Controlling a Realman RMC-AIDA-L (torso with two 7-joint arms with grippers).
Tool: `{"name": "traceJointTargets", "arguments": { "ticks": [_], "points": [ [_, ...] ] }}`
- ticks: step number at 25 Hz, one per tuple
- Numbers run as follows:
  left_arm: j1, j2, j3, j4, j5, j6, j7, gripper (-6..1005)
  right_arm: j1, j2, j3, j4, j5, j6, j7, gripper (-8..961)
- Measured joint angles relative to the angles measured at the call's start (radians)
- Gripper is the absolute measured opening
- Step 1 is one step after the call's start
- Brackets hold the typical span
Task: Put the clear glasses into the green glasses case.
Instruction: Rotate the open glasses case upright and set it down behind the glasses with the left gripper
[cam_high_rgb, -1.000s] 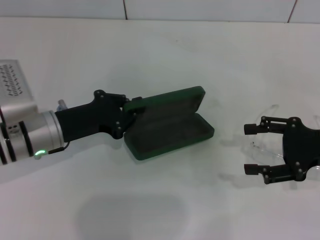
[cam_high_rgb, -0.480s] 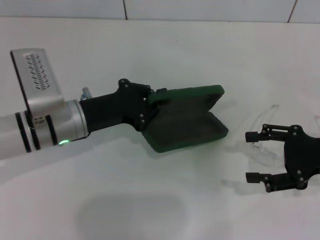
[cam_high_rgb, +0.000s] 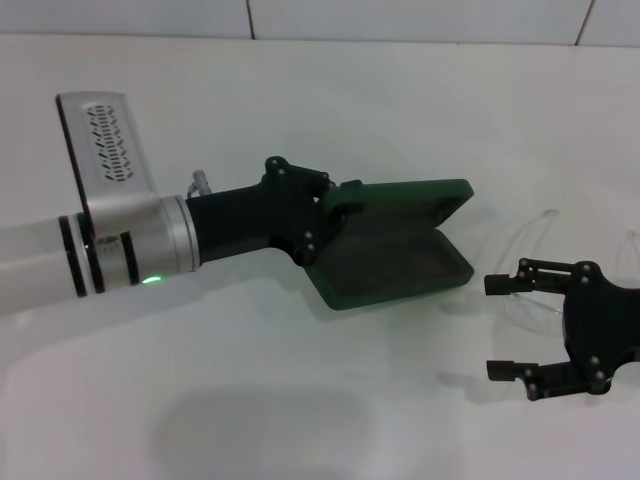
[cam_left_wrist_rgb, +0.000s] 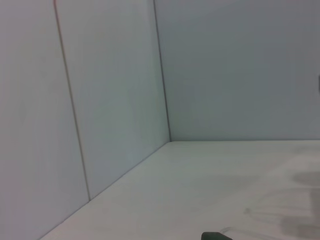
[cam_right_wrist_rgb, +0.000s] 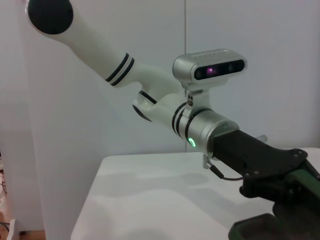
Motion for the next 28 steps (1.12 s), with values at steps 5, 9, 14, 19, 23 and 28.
{"name": "traceJointTargets", "arguments": {
  "ticks": [5,9,14,19,23,28],
  "points": [
    [-0.023,-0.004,0.001,-0.022,-0.004,0.009,0.023,65,-0.005,0.004,0.000,0.000,0.001,0.000,-0.012,856],
    [-0.037,-0.007,0.001,-0.036,-0.007,0.022,0.043,64,-0.006,0.007,0.000,0.000,0.002,0.000,-0.012,856],
    [-0.052,-0.008,0.014,-0.054,-0.009,0.033,0.060,65,-0.006,0.012,0.000,0.000,0.004,0.000,-0.012,856],
    [-0.061,-0.009,0.024,-0.069,-0.009,0.014,0.061,66,-0.006,0.016,0.000,0.000,0.003,0.000,-0.013,856],
    [-0.058,-0.009,0.024,-0.072,-0.014,0.012,0.055,69,-0.009,0.020,0.000,0.000,0.002,0.000,-0.013,856],
    [-0.053,-0.008,0.021,-0.071,-0.018,0.007,0.035,82,-0.011,0.022,0.000,0.000,0.000,0.000,-0.013,856]
  ]
}}
